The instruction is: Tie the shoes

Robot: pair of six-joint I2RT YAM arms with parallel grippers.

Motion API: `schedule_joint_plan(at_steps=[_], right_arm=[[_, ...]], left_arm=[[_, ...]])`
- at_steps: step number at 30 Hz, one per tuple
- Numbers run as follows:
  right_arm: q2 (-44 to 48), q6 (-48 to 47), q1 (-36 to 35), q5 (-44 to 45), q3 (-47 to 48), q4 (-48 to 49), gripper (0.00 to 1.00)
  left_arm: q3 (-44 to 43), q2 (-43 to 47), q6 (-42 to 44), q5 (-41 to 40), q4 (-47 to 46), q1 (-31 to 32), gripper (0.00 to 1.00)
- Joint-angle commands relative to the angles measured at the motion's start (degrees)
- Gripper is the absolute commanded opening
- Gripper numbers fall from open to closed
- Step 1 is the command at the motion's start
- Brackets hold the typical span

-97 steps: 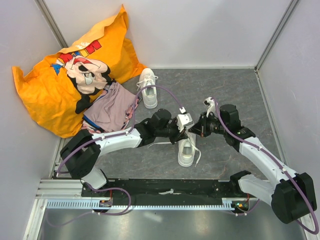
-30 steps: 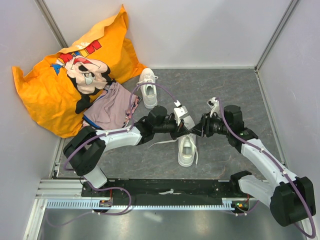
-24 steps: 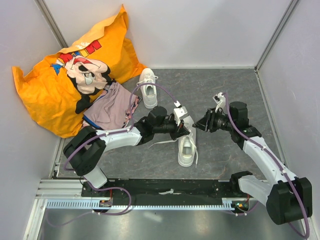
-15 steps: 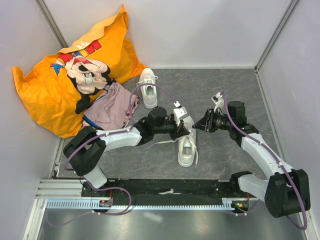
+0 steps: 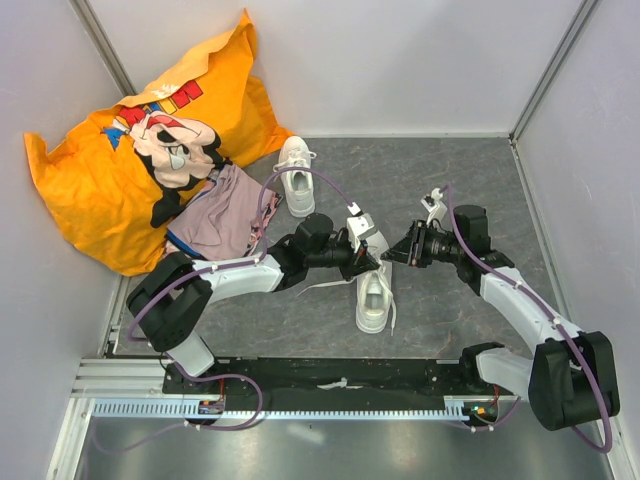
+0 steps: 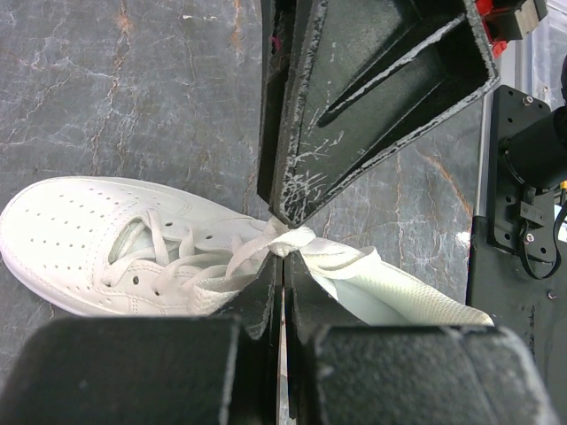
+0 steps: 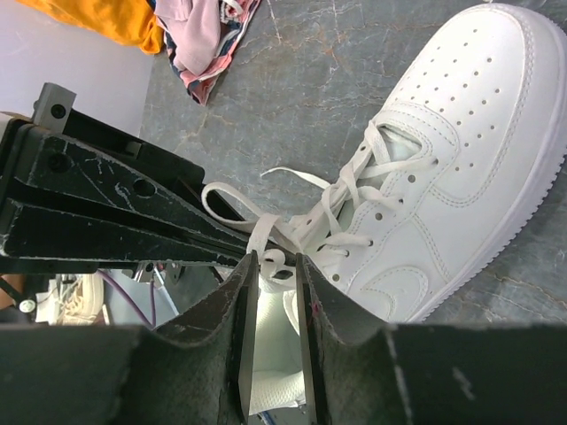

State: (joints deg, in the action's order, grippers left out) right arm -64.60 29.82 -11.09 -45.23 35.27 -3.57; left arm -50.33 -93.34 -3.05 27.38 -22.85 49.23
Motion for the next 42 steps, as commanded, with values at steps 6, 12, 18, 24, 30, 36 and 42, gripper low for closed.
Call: schedule_joint_plan(at_steps=[6,12,18,24,30,36,42], right_arm=[[-1.1,2.3,-0.4,-2.1,-1.1,3.0,0.26],[-0.9,3.5,-0.4,-2.3,-1.3,5.3,0.17],[-1.1,4.2,-0.6,-3.4,-2.0,6.5,0.19],[-2.1,3.3,-0.8,-3.3,-2.0,5.9,0.19],[-2.2,2.9,-0.9,-3.3,-1.6,5.8,0.06],[-0.8,0.6,-0.9,-2.1,-0.7,3.7,0.0],[0.8,-0.8,-0.9,-1.3,-0.9,1.5,0.0]], left_arm=[[0.1,0.2,0.9,1.3,-2.5,-0.1,0.02],[0.1,0.1,0.9,1.2,-2.5,-0.1,0.02],[0.0,-0.1,0.9,1.3,-2.5,-0.1,0.02],[-0.1,0.0,1.1,1.7,-2.5,-0.1,0.02],[0.0,0.2,1.1,2.1,-2.2,-0.1,0.03],[-0.2,4.2,3.0,3.1,4.4,-0.8,0.27],[2.2,12.6,11.7,10.4,14.6,-3.9,0.5]])
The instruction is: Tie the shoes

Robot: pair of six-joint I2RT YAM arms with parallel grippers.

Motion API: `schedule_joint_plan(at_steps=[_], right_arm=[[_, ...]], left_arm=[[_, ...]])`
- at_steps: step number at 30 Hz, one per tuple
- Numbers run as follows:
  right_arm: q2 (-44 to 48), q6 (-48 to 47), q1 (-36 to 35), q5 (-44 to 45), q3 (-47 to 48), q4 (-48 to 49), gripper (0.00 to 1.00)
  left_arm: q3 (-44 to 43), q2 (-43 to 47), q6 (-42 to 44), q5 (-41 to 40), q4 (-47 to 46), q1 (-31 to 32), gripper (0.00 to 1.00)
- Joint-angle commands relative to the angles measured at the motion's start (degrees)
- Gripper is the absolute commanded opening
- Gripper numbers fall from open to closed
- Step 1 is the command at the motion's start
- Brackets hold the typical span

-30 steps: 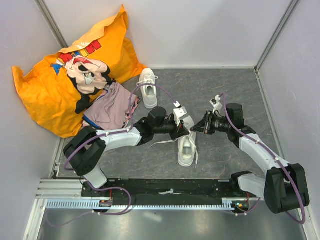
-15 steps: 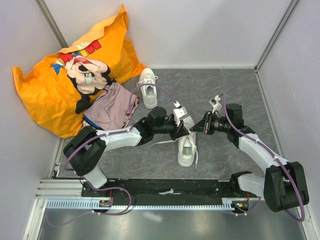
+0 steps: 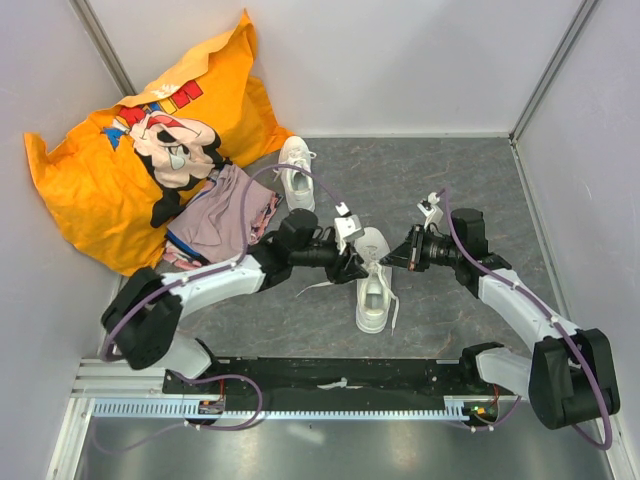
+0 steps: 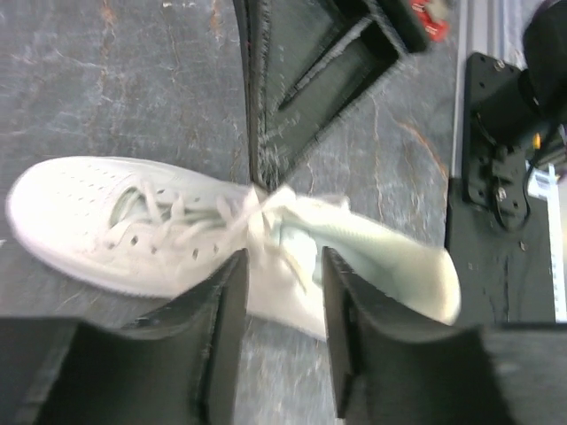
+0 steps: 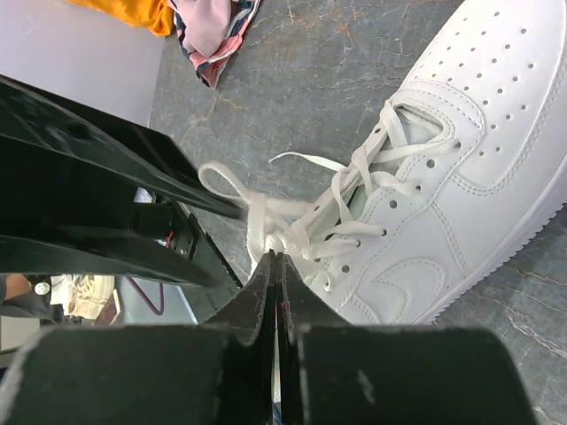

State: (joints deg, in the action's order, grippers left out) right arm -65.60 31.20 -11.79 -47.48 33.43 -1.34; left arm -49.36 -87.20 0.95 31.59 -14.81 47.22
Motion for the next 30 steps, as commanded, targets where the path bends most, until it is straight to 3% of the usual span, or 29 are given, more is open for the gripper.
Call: schedule_joint_plan(at_steps=[1,7,10,12,19,30], right_arm=[[1.9,-2.5,0.0,1.0,0.8,-0.8,0.0],[3.0,-3.2,-0.2,1.6,0.5,-1.4,0.0],[3.6,-3.6,-0.1,1.8,0.4,-1.9,0.0],[3.5,-3.5,-0.1,1.8,0.5,-2.1,0.0],[3.0,-3.7,-0.2,1.9,1.1,-2.2,0.0],[2.4,-4.0,-0.2,1.8,1.4,-2.4,0.0]], left_arm=[[1.6,8.5,9.1,6.9,7.9,-2.0,0.56],[-0.5,9.9,23.7,12.7,18.0,-8.8,0.58],[-3.5,7.7,35.4,13.1,21.4,-10.0,0.58],[-5.9,6.0,37.6,13.1,21.7,-10.0,0.58],[-8.8,0.4,32.9,21.1,17.4,-9.3,0.63],[-14.4,-4.6,31.4,24.6,16.8,-8.3,0.55]])
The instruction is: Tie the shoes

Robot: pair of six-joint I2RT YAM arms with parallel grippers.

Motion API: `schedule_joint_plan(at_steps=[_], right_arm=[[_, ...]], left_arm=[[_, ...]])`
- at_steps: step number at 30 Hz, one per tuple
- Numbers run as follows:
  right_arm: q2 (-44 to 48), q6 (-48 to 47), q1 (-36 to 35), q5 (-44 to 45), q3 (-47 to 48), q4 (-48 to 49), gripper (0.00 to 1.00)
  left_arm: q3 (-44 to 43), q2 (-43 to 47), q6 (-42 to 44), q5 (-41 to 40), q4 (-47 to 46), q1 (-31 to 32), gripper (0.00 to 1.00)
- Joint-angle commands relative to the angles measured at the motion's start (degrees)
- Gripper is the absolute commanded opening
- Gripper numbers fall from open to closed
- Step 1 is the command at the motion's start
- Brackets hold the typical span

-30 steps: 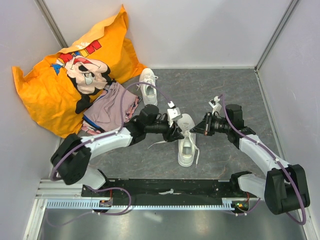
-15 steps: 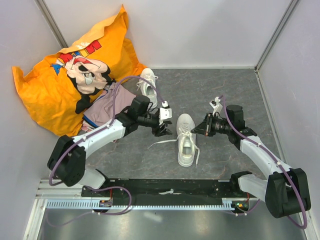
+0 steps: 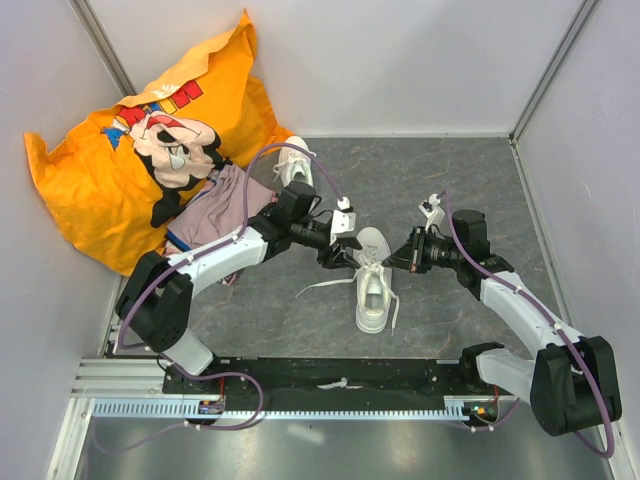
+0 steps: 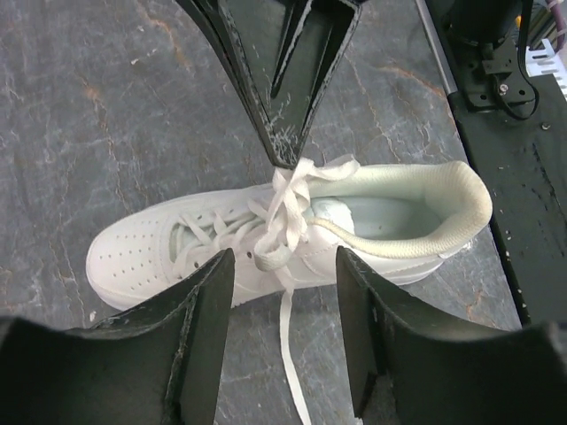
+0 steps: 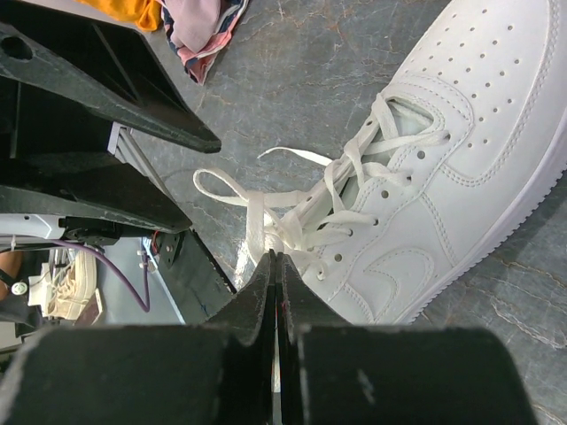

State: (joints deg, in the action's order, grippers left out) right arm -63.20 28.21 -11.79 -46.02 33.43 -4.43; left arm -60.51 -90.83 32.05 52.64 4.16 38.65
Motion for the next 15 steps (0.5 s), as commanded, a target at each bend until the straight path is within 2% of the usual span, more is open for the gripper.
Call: schedule_joint_plan(at_steps=[1,7,13,15], right_arm=[[0.1,-1.0,-0.2,0.3,1.4,0.6,0.0],[0.3,-1.0,-0.1,0.3,1.5,0.5,0.0],[0.3,-1.0,-0.1,0.3,1.7,0.5,0.0],[0.4,-1.0,-0.1,0.4,1.7,0.5,0.0]], left_arm=[[-3.3,-1.3,0.2,3.6,-2.1,0.5,0.54],[-3.6,-1.9,-0.1,3.7,-2.0,0.8,0.41],[-3.1,-2.1,-0.1,2.0,-2.1,0.8,0.38],[-3.2,-2.2,-0.2,2.0,-2.1,0.8,0.29]])
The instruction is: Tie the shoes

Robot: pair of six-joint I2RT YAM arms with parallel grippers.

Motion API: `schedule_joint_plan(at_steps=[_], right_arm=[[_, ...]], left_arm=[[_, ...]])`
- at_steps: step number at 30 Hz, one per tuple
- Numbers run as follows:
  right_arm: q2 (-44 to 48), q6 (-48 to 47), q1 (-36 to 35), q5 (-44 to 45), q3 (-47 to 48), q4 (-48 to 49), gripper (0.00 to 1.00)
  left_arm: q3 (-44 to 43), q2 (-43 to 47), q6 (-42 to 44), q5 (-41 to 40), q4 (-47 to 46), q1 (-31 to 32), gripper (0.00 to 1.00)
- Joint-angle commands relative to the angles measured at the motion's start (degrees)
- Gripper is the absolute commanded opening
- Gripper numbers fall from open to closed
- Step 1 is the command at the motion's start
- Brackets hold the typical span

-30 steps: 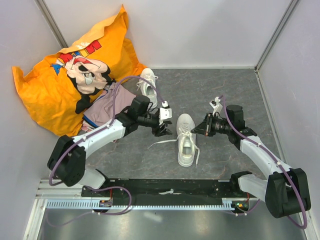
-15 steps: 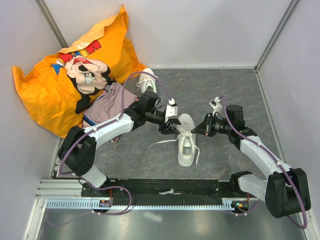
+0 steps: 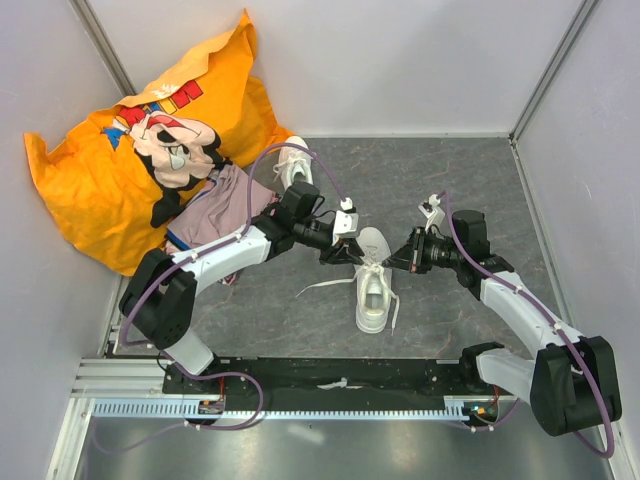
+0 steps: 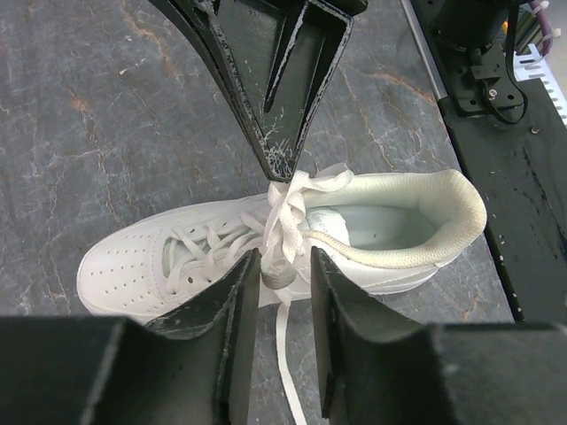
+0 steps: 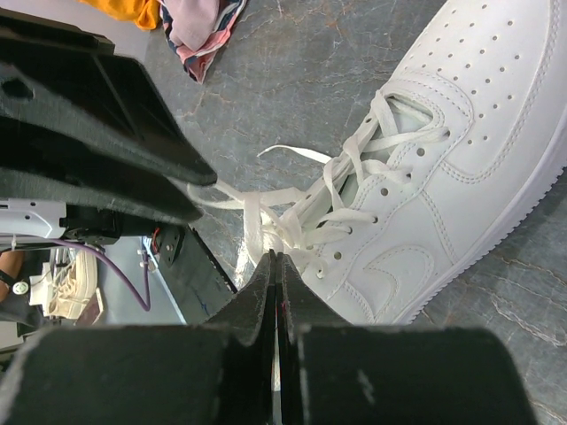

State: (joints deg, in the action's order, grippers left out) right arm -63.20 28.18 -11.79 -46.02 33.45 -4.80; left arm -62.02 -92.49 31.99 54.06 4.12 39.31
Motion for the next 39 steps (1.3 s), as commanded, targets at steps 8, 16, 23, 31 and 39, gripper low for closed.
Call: schedule_joint_plan(at_steps=[8,16,23,31,39], right_arm=[[0.8,-0.5,-0.1,1.4,1.4,0.7,0.0],[4.4,2.0,0.5,5.4,-0.8,0.2,0.0],[10.3,4.6,1.1,9.4,-3.7,-2.8,0.0],[13.1,3.0,3.1,12.7,-4.7,-6.9,0.0],[13.5,0.2,7.5,14.1,-4.2,-10.1,0.0]], left_arm=[[-1.4,-0.9,-1.4,-2.2,-2.4,0.2,0.09],[1.5,2.1,-6.0,-6.5,-3.3,-0.3,0.02],[6.8,6.4,-7.6,-10.3,-1.3,-0.5,0.02],[12.6,13.9,-9.9,-14.9,-2.1,-2.1,0.02],[13.7,16.8,-12.2,-17.6,-2.7,-3.5,0.02]])
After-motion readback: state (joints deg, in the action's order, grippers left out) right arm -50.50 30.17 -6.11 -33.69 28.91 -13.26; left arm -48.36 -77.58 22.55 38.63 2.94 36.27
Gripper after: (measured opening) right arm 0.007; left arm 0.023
